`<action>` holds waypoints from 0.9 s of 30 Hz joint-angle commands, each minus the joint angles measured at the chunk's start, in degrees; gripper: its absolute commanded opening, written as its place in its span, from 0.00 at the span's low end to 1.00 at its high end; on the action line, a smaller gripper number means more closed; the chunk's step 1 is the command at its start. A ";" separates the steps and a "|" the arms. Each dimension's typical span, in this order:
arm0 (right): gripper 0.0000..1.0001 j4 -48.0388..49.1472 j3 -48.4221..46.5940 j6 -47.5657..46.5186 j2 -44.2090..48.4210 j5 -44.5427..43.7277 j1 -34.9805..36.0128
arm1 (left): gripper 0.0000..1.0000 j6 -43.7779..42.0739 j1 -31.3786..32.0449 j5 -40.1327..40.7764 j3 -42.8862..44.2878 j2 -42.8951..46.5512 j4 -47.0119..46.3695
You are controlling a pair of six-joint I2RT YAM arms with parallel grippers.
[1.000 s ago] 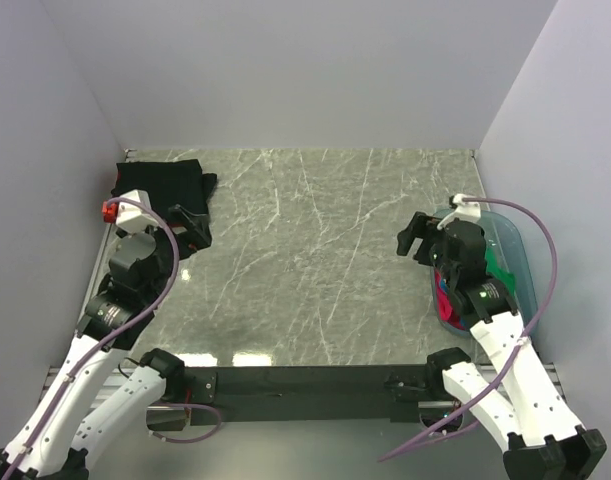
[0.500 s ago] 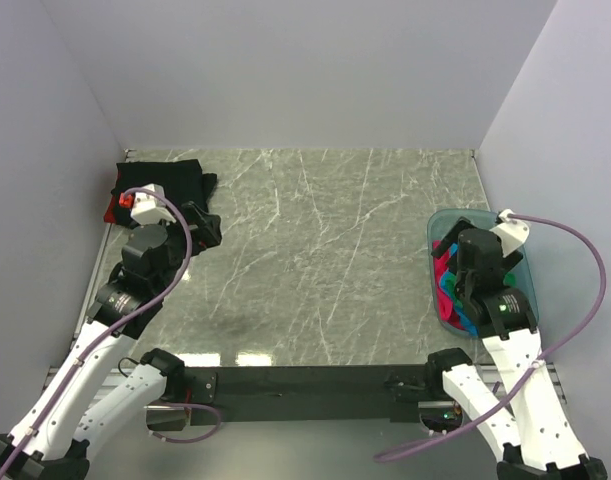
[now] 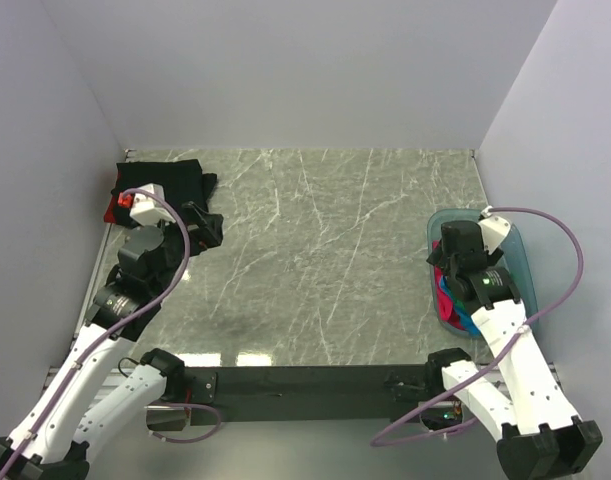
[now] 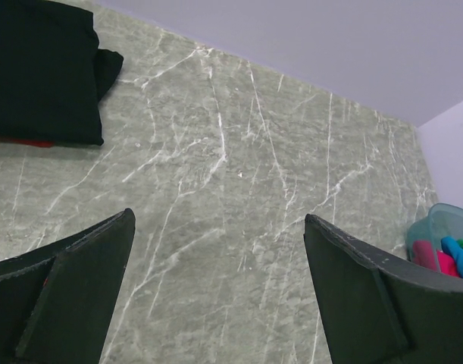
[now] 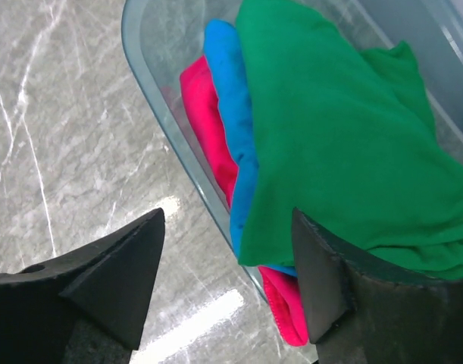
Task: Fold and stack the t-shirts
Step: Grab the tshirt from the pile
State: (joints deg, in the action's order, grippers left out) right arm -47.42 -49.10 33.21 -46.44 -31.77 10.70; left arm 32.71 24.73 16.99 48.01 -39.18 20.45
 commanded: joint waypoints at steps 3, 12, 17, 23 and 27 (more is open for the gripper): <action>0.69 0.13 0.50 1.77 -2.87 1.62 -0.33 | 0.99 0.16 0.14 -0.91 0.51 1.38 -1.46; 0.67 -5.21 -1.70 4.49 -6.65 3.91 -0.33 | 0.99 0.25 0.14 -1.96 1.12 2.35 -1.11; 0.66 -8.56 -1.96 5.98 -6.74 4.00 -0.68 | 0.99 0.34 0.14 -3.89 0.07 3.67 -2.69; 0.56 -10.59 -2.93 6.34 -7.09 3.47 -1.38 | 0.99 0.43 0.14 -4.60 -0.72 4.20 -3.48; 0.48 -10.15 -2.84 5.73 -8.14 4.17 -2.61 | 0.99 0.51 0.14 -4.69 -0.64 4.46 -3.49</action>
State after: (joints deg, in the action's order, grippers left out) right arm -56.73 -49.56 38.30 -53.84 -27.31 9.13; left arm 32.75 24.73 13.34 47.72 -35.29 19.40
